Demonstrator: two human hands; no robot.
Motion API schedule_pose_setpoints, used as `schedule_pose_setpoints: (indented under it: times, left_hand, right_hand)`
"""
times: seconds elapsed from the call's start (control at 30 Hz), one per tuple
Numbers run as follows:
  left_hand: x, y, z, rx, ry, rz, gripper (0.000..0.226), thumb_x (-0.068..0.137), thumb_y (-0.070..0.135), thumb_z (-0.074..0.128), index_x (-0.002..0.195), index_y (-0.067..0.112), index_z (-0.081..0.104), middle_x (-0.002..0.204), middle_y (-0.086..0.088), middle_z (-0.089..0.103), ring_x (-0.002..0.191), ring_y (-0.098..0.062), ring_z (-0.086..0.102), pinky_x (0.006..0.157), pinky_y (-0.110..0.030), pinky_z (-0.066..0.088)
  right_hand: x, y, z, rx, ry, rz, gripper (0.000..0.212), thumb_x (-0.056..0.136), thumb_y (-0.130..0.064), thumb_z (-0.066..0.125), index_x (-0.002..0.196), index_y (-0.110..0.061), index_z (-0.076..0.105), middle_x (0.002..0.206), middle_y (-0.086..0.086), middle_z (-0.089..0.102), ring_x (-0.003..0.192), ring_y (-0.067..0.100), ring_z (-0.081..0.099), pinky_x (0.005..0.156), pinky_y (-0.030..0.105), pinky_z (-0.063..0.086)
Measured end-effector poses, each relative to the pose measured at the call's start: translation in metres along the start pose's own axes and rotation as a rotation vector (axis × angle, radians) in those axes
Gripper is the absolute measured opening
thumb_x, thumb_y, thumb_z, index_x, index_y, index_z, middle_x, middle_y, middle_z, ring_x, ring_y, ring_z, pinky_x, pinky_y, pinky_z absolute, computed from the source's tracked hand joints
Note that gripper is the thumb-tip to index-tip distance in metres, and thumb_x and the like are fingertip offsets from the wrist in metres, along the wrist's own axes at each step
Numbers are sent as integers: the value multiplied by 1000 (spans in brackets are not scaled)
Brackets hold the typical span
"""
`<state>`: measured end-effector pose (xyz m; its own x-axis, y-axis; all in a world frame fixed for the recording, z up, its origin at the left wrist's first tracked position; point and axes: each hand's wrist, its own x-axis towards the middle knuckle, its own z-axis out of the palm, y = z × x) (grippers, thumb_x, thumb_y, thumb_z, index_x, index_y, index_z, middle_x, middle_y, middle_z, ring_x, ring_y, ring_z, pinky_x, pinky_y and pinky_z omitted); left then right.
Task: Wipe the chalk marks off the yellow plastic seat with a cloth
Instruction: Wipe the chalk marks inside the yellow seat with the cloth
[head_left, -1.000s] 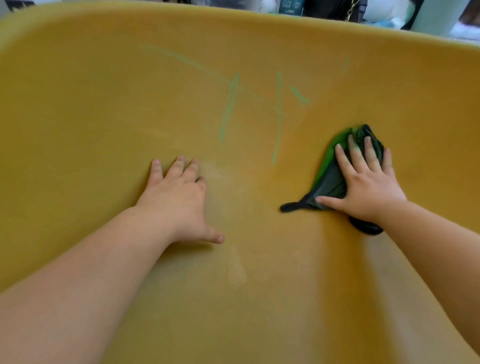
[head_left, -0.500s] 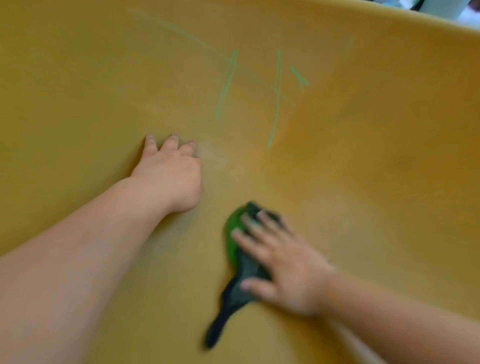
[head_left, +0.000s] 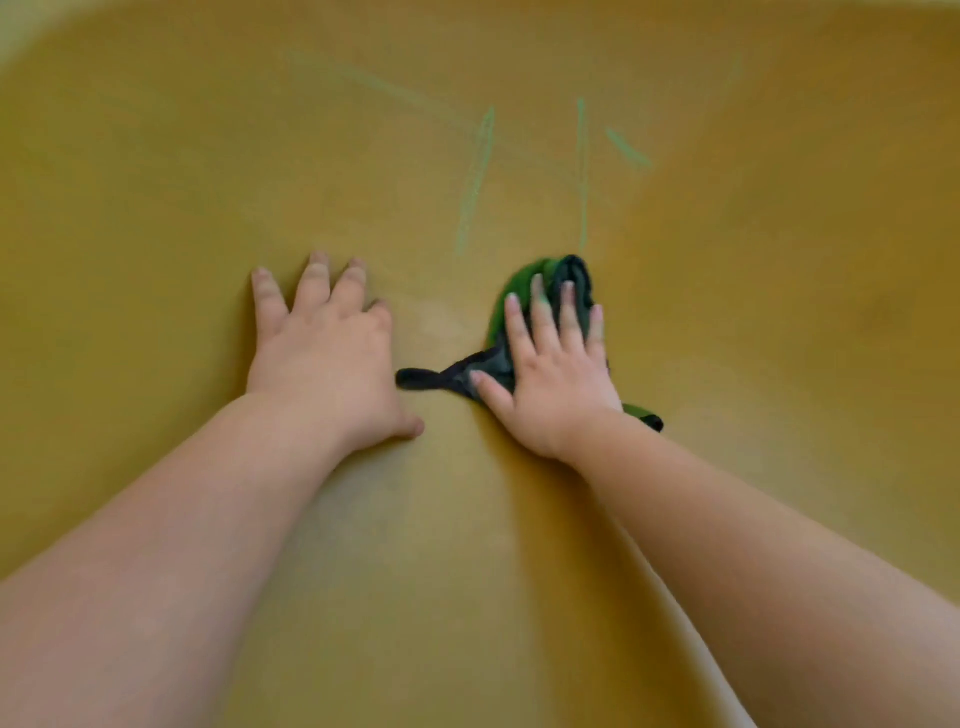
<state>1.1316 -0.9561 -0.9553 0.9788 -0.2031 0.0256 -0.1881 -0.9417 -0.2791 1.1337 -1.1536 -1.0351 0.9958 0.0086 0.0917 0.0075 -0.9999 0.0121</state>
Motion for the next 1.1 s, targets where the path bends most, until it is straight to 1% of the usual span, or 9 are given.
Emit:
schedule_pose_setpoints:
  times: [0.07,0.17,0.23,0.33,0.5,0.67,0.8,0.97,1.1]
  left_hand:
    - [3,0,-2,-17,22,-14,118,51,89,58,147,26,35,164,-5,9,150,-30,1,115,-64,6]
    - [3,2,0,-31,39,-45,121,55,88,56,152,23,26,165,-7,0,150,-32,-9,114,-66,1]
    - [2,6,3,-29,24,-64,126,58,89,53,156,20,13,164,-10,-13,148,-34,-18,112,-69,-4]
    - [6,15,9,-45,1,-90,137,54,95,46,157,18,-1,161,-12,-25,145,-37,-28,109,-71,-7]
    - [14,22,14,-48,1,-99,146,48,97,48,156,14,-5,159,-14,-28,144,-40,-28,109,-72,-8]
    - [14,25,15,-49,19,-105,146,48,96,51,156,13,-3,161,-12,-23,145,-41,-25,109,-72,-7]
    - [13,26,14,-51,5,-93,144,51,95,49,156,13,-6,160,-11,-26,143,-42,-28,110,-71,-7]
    - [11,25,12,-60,-21,-80,140,56,92,50,156,14,-8,159,-12,-29,142,-42,-30,109,-72,-6]
    - [10,26,10,-57,-28,-68,138,57,91,52,157,14,-5,160,-12,-26,143,-43,-28,109,-72,-4]
  right_hand:
    - [-11,-26,6,8,-55,-253,91,93,-78,6,163,-24,-16,171,5,-19,155,30,-26,125,56,-13]
    - [3,25,-4,-160,6,-486,94,91,-84,11,164,-28,-6,173,3,0,157,27,-18,127,53,-10]
    - [32,90,-27,-357,145,-397,103,87,-89,15,165,-23,8,171,12,19,159,35,-5,127,57,-6]
    - [72,148,-77,-455,304,-93,117,81,-93,27,164,-13,11,169,22,15,157,45,1,125,63,-5]
    - [104,101,-87,-279,463,195,125,76,-98,22,164,-13,0,170,23,-3,156,48,-6,123,67,-4]
    - [72,1,-8,-120,330,-328,93,93,-78,25,165,-21,11,171,15,16,159,38,-1,126,59,-2]
    - [73,50,-14,-261,271,-522,92,92,-82,25,165,-29,8,171,7,19,159,29,-2,127,55,-6]
    - [98,141,-91,-443,392,-145,122,75,-97,34,165,-20,5,171,17,10,158,40,-4,124,63,-8]
    - [113,95,-110,-138,496,259,123,75,-97,33,165,-21,-4,172,17,-5,158,42,-8,124,64,-6]
